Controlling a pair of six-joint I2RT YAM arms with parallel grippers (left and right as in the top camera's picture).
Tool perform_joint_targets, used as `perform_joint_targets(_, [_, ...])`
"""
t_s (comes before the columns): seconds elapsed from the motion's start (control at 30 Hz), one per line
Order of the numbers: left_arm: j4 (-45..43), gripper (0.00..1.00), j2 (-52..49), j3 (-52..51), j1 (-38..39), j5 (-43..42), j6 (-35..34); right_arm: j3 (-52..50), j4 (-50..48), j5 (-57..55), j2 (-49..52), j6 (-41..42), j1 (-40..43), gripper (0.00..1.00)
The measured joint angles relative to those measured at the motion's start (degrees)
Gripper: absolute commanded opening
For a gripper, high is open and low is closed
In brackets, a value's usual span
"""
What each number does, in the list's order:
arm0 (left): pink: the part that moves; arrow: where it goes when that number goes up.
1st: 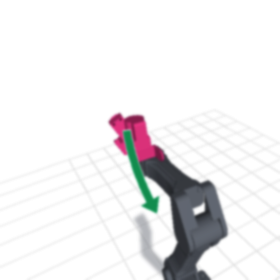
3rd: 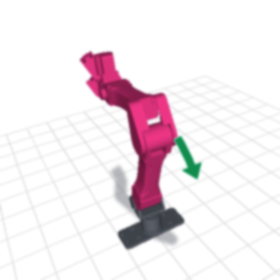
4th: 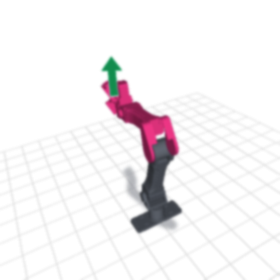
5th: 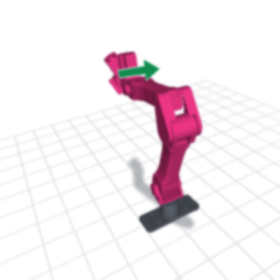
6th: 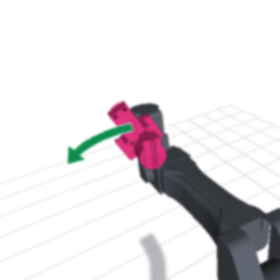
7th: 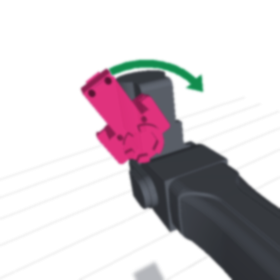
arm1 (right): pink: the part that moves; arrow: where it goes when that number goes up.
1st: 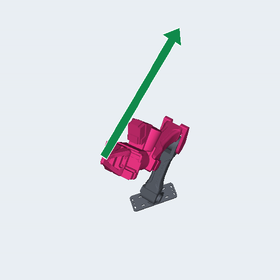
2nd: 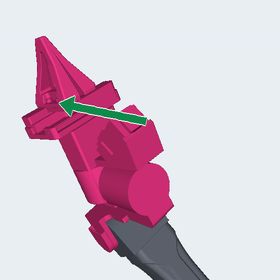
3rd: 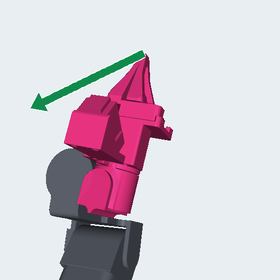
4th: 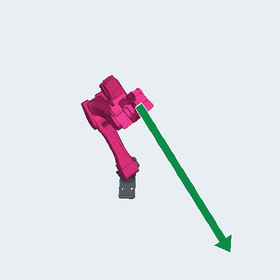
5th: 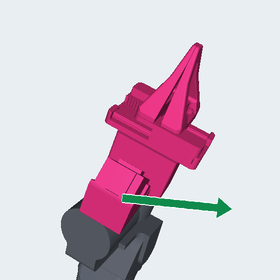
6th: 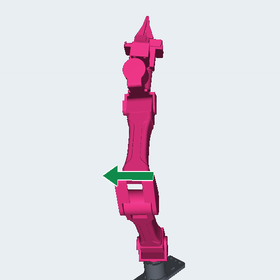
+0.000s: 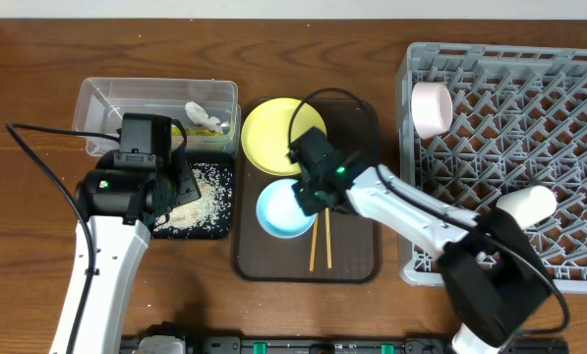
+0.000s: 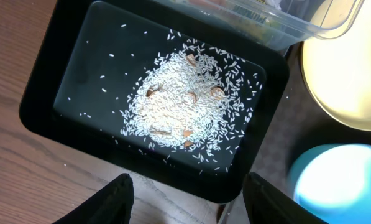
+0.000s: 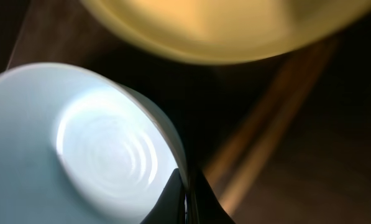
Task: Sort waste into correct bins and load items into the dishwasher rack
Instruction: 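Carry the blue bowl into the rack and release it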
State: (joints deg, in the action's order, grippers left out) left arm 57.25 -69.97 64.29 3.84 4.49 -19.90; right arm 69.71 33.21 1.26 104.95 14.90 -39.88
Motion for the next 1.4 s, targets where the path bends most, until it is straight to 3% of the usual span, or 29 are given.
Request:
perform_joint_targets(0.23, [0.0, 0.59, 0.0, 0.0, 0.0, 0.0, 0.0, 2.01, -2.67, -13.05, -14.8, -2.38, 9.66, 0.01])
perform_joint_targets(0.47, [0.0, 0.6, 0.0, 0.0, 0.0, 0.0, 0.0, 3.15, -10.84, -30.67, -22.08, -13.0, 22.34, 0.01])
perform_joint_targets(0.87, [0.0, 0.59, 0.0, -0.04, 0.0, 0.0, -0.02, 3.1, -28.81, -55.25, -13.92, -36.39, 37.97, 0.01])
perform_joint_targets(1.4, [0.0, 0.59, 0.0, -0.04, 0.0, 0.02, -0.02, 3.08, -35.56, -62.03, 3.02, -41.2, 38.95, 0.01])
